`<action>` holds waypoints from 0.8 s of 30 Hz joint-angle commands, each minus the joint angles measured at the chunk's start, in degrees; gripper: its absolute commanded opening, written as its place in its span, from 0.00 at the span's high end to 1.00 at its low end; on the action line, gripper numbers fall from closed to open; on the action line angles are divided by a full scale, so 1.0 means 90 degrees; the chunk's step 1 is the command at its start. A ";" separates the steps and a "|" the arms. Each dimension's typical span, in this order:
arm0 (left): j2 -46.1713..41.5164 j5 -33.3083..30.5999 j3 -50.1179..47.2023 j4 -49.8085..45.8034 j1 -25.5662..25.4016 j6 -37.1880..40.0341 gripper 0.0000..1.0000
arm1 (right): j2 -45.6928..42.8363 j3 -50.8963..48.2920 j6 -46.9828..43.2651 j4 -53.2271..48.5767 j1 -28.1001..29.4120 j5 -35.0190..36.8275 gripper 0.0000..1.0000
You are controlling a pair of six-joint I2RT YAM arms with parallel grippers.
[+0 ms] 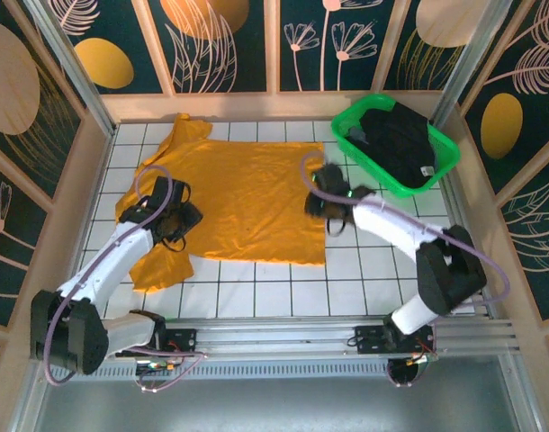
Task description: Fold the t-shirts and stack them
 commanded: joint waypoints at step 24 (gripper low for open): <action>-0.0821 -0.0488 -0.0647 -0.0838 0.0098 -0.0174 0.48 | 0.0570 -0.0750 0.0664 -0.0604 -0.0460 -0.0235 1.00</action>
